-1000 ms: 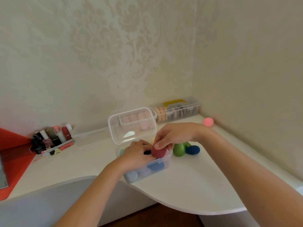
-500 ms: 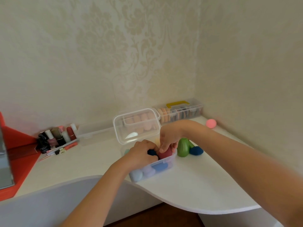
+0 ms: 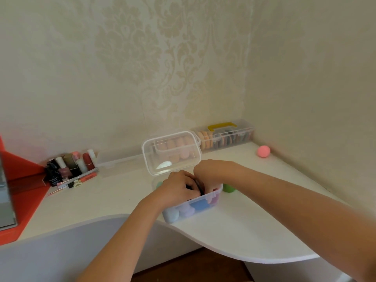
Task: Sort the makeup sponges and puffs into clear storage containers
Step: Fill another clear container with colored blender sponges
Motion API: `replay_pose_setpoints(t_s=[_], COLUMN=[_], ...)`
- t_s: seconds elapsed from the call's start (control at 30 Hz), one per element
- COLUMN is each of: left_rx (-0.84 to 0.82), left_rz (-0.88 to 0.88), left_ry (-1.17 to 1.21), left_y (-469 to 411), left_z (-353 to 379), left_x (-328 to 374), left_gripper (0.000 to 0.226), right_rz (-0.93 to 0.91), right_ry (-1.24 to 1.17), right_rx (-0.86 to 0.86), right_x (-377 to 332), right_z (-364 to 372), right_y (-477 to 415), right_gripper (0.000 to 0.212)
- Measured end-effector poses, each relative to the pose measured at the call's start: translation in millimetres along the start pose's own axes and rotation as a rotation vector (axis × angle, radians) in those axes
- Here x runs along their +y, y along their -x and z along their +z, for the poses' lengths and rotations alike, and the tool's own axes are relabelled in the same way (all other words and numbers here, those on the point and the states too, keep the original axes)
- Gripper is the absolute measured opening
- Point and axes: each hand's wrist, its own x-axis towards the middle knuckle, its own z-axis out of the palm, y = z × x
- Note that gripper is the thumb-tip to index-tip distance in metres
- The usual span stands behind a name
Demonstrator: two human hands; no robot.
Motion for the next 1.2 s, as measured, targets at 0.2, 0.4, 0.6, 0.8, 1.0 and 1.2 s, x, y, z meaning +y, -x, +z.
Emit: replay_pose_setpoints(t_s=[0.2,0.4,0.6,0.8,1.0,1.2], left_rx=[-0.051,0.011,0.139,0.191,0.646,0.804], left_rz=[-0.001,-0.013,-0.054,-0.127,-0.115,-0.511], left_ry=[-0.015,0.027,0.001,0.034,0.271,0.675], left_y=[0.1,0.4,9.9,7.0,13.6,12.7], left_z=[-5.2,-0.7,-2.8,-3.0,-23.8,-59.1], left_x=[-2.7,-0.9,8.7,11.3,1.6,-32.5], left_gripper=[0.015,0.019,0.014,0.022,0.019,0.059], right_rz=[0.006,0.03,0.072,0.254,0.116,0.135], right_ry=[0.018,0.035,-0.183,-0.746,-0.837,-0.92], right_rx=[-0.087,-0.032,0.025,0.66,0.616,0.604], right_x=[0.5,-2.7,3.7,12.0,-9.4,-15.9], right_z=[-3.5,8.2,-0.7,37.6,91.4,101.9], right_y=[1.1,-6.8,13.2,40.3,37.5,22.5], right_gripper=[0.023,0.028,0.021,0.033,0.097,0.104])
